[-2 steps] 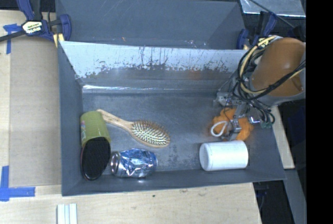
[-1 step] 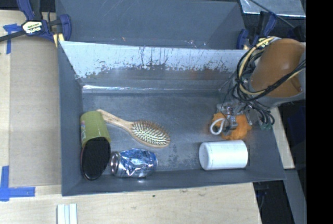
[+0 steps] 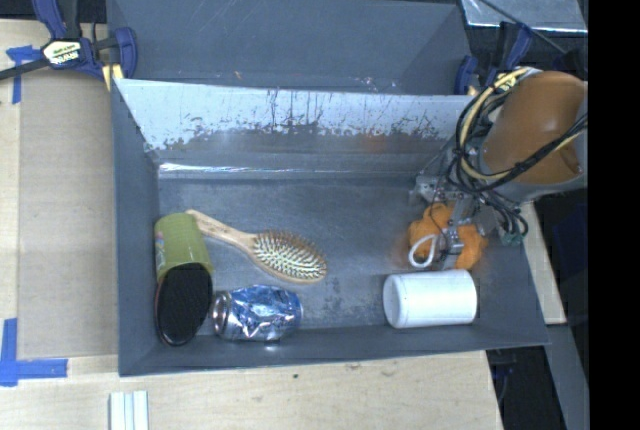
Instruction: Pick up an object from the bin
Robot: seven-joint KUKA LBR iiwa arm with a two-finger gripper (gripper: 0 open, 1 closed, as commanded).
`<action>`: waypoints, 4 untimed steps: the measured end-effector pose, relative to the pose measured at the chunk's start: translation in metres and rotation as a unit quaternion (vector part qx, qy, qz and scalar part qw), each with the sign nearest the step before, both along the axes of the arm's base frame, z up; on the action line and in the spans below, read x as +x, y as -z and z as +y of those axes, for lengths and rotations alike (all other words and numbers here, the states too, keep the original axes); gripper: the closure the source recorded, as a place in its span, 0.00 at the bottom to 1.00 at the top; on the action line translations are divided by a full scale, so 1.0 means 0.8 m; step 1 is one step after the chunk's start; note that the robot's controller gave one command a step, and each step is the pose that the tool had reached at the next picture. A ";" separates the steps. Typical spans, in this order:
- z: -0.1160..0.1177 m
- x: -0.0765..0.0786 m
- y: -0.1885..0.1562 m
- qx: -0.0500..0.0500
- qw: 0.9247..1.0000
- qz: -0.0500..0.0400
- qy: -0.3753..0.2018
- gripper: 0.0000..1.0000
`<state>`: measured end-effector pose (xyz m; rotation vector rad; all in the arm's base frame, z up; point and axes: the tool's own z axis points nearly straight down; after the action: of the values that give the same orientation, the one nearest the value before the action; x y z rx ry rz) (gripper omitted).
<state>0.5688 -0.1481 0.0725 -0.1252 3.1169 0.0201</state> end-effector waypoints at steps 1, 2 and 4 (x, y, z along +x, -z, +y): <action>0.000 -0.005 0.003 0.001 1.000 0.007 0.000 1.00; 0.000 -0.008 0.003 0.004 0.996 0.005 -0.092 1.00; -0.002 -0.040 -0.266 0.000 0.995 -0.006 -0.096 1.00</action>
Offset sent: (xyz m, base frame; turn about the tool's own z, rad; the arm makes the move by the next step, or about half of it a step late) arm 0.0000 0.0000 0.0000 0.0000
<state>0.5366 -0.1499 0.2854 -0.4217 3.0799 0.0235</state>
